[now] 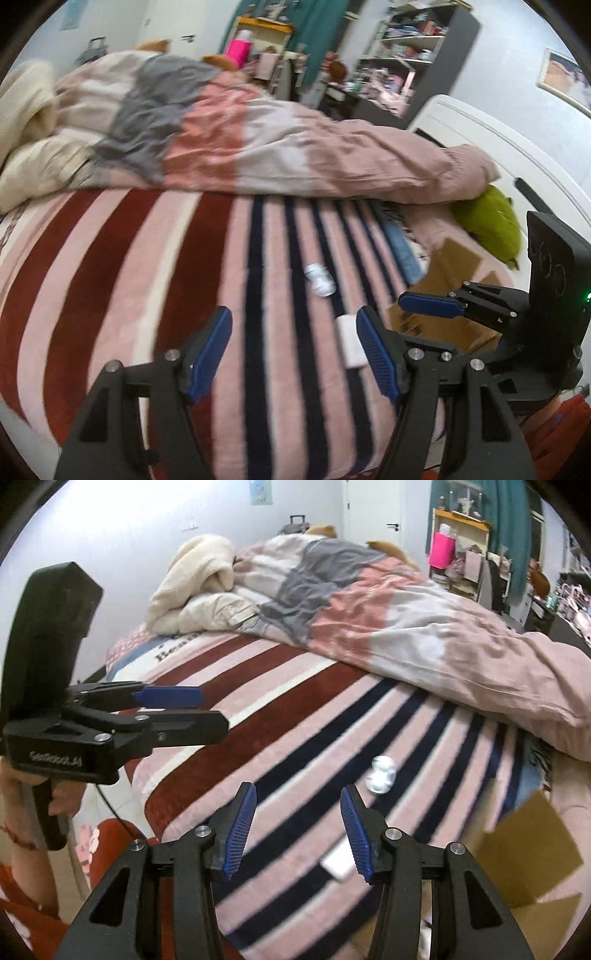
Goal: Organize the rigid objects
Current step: 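Move the right tool to the white power bank and grasp it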
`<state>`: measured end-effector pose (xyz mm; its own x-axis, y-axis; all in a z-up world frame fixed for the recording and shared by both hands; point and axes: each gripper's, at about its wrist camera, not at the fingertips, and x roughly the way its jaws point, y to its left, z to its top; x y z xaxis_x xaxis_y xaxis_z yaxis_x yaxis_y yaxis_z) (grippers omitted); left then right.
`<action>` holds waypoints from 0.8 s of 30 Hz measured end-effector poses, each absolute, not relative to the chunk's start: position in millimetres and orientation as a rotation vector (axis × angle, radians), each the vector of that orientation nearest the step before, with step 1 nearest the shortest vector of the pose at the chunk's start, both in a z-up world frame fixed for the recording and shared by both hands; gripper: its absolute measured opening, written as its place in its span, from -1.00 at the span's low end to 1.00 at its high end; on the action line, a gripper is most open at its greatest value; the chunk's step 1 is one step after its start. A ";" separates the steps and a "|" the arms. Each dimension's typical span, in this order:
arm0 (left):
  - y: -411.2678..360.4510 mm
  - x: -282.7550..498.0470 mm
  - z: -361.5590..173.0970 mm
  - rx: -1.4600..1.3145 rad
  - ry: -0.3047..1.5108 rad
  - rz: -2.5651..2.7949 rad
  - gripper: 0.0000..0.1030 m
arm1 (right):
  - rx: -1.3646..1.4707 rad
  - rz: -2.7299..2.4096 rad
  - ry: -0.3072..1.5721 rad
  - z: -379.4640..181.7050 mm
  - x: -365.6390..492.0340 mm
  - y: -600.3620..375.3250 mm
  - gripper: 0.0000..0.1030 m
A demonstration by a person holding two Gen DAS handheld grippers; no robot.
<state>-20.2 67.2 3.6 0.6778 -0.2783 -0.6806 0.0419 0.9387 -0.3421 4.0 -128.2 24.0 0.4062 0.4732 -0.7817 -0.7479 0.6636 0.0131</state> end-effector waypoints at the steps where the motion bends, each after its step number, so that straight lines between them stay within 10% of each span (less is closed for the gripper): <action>1: 76.4 -23.9 -5.1 -0.323 0.820 -0.167 0.29 | -0.374 0.791 0.847 16.3 2.6 -118.7 -0.15; 24: 105.8 -18.7 -57.7 -0.382 0.889 -0.155 0.29 | -0.239 0.181 0.995 -119.9 48.0 -142.3 -0.15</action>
